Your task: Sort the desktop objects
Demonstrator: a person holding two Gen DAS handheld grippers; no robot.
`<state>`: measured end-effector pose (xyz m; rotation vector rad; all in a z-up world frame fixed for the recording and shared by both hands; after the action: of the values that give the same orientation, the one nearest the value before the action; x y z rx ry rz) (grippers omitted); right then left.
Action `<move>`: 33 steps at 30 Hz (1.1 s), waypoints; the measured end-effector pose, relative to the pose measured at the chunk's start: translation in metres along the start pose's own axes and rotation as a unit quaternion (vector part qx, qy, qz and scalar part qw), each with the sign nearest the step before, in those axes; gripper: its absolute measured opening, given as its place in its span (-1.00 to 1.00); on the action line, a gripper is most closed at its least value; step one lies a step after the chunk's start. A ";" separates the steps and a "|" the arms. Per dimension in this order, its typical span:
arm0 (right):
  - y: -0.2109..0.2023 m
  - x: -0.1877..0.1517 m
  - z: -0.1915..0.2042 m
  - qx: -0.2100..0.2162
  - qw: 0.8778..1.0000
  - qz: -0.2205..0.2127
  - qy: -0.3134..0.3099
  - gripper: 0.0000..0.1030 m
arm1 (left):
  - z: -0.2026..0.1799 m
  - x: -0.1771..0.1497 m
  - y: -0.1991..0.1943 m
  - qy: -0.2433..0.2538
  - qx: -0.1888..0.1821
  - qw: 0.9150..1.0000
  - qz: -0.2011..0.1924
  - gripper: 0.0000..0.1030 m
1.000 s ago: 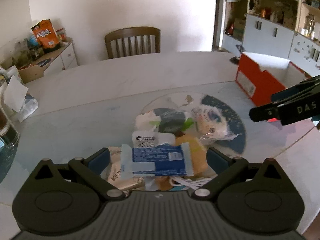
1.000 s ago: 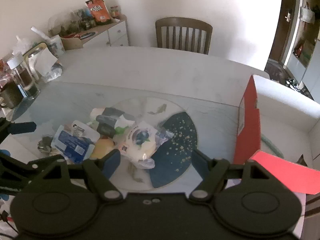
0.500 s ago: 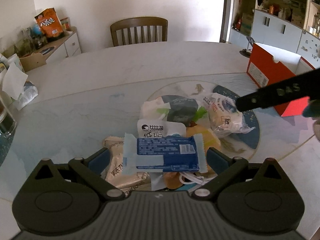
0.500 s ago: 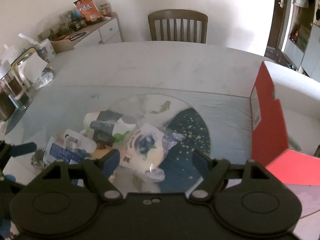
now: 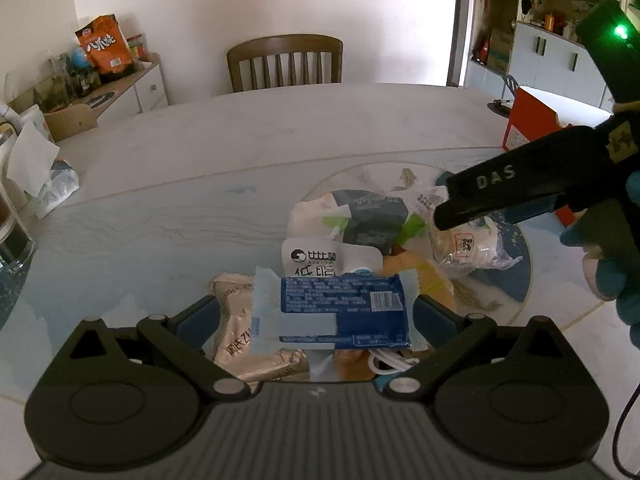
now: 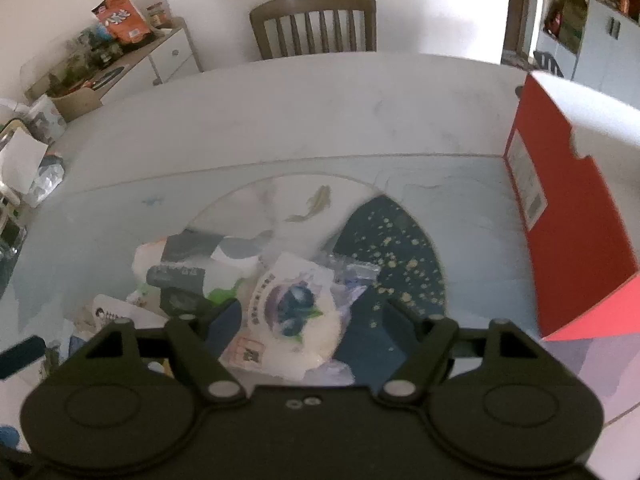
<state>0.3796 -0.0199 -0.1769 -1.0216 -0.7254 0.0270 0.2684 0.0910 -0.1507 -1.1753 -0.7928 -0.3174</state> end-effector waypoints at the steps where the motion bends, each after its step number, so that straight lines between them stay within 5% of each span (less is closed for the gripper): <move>1: 0.002 0.000 0.002 0.000 1.000 0.001 0.001 0.51 | 0.000 0.000 0.000 0.001 0.000 1.000 -0.001 1.00; 15: 0.014 -0.005 0.008 -0.001 1.000 0.014 0.009 0.47 | -0.013 -0.005 0.008 0.025 -0.002 1.000 -0.004 1.00; 33: 0.021 -0.010 0.009 0.006 1.000 0.023 -0.002 0.35 | -0.007 -0.008 0.020 -0.015 -0.033 0.999 0.018 0.96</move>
<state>0.3736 -0.0050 -0.1959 -1.0277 -0.7048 0.0728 0.2775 0.0913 -0.1717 -1.2580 -0.7919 -0.2986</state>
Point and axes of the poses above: each gripper's, at about its wrist camera, not at the fingertips, and y roughly the way its jaws point, z to its left, x to its top, the point moved 10 cm from there along y, roughly the way its jaws point, and after that the axes turned 10 degrees about x, right-handed, at the moved point
